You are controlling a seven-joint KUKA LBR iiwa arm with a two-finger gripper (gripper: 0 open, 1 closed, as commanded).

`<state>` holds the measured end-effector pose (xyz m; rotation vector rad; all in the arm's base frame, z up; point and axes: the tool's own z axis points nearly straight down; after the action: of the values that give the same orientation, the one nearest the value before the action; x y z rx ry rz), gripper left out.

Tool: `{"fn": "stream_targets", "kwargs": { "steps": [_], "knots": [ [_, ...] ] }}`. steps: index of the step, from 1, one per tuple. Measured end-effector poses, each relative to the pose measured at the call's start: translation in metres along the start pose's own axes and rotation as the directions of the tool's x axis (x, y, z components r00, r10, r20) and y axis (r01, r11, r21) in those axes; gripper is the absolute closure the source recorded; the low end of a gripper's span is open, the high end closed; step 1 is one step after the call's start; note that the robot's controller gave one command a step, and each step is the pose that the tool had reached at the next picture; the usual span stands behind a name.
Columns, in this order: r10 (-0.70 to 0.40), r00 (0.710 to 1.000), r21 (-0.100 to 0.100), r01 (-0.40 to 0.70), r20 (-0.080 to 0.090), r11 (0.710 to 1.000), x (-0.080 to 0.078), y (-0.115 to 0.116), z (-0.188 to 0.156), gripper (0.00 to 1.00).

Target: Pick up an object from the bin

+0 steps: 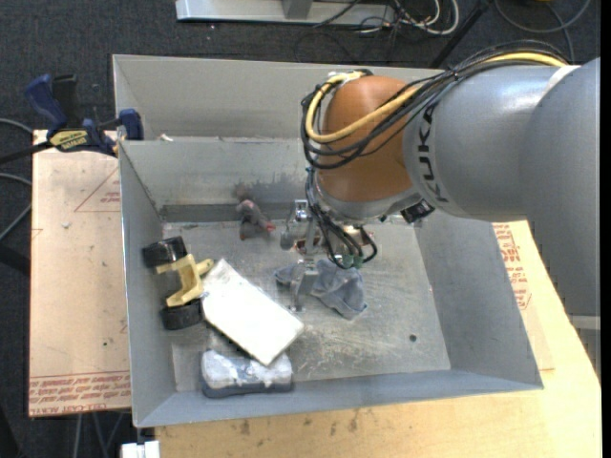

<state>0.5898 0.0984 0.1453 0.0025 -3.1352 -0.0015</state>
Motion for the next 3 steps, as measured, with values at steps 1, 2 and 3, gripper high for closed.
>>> {"fn": "stream_targets", "kwargs": {
  "steps": [1, 2, 3],
  "knots": [
    [0.002, 1.000, -0.001, -0.002, 0.007, 1.000, -0.002, -0.001, -0.004, 1.00],
    [0.002, 1.000, -0.001, -0.002, 0.007, 1.000, -0.002, -0.001, -0.004, 1.00],
    [0.030, 1.000, -0.001, -0.030, 0.007, 1.000, -0.003, -0.006, -0.018, 1.00]
  ]
}}
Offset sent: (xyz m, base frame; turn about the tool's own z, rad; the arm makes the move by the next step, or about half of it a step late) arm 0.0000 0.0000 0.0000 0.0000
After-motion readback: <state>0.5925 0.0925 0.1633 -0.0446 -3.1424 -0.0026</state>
